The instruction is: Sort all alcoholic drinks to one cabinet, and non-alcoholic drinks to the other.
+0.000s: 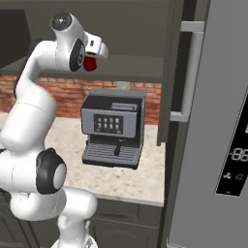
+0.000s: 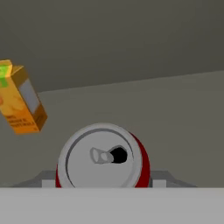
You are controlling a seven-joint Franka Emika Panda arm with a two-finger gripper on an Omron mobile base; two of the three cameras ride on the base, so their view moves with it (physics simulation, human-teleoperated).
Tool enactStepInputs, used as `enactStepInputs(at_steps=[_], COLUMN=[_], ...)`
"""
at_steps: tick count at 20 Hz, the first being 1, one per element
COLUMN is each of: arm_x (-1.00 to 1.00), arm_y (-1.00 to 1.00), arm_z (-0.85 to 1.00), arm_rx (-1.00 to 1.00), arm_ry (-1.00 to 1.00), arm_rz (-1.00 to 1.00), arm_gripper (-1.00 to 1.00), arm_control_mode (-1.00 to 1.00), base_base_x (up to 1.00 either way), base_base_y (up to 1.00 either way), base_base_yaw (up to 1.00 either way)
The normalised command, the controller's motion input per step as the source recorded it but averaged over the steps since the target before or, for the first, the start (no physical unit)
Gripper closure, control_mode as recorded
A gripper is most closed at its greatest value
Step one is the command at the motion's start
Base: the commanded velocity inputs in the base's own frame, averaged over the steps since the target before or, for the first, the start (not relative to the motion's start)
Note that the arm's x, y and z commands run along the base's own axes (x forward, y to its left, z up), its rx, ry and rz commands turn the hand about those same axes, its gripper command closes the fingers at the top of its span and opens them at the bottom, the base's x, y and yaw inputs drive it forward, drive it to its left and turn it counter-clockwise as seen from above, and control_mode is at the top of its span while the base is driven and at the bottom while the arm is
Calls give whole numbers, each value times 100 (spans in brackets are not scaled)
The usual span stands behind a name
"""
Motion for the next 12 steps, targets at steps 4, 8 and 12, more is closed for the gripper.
enactStepInputs(at_steps=[4, 8, 12], arm_x=[79, 75, 61], arm_y=[-19, -10, -3], arm_z=[0, -6, -10], arm_rx=[0, 0, 0], arm_ry=[0, 0, 0], arm_rz=[0, 0, 0], arm_gripper=[100, 100, 100], arm_control_mode=[-100, -100, -100], base_base_x=[0, 0, 0], base_base_y=[0, 0, 0], base_base_yaw=[0, 0, 0])
